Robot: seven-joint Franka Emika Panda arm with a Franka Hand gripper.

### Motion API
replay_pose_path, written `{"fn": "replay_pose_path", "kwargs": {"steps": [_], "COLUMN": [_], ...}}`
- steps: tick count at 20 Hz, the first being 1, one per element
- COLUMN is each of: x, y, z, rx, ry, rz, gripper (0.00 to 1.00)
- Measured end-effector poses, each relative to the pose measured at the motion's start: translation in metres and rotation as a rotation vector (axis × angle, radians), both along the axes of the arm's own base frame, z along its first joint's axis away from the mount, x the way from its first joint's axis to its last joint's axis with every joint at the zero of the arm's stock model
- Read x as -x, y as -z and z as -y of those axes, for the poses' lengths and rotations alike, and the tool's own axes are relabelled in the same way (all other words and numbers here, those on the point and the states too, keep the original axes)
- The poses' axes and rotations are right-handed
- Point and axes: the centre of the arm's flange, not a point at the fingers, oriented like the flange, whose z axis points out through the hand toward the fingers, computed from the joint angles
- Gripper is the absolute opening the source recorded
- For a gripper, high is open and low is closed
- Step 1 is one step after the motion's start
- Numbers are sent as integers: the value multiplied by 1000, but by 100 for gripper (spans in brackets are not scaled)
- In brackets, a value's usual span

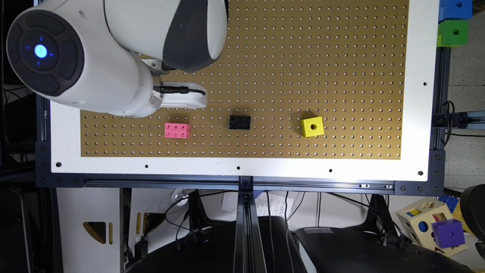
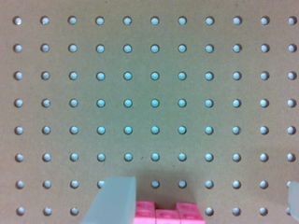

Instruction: Pick up pink block.

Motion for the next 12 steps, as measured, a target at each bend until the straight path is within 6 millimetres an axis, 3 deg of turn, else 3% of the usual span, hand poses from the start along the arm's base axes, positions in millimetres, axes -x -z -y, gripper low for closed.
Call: {"fn": "replay_pose_path", "kwargs": {"steps": [12], "x": [-3], "y": [-5], "z": [12], "rx": [6], "ry": [18], "rz": [14], "gripper": [100]}}
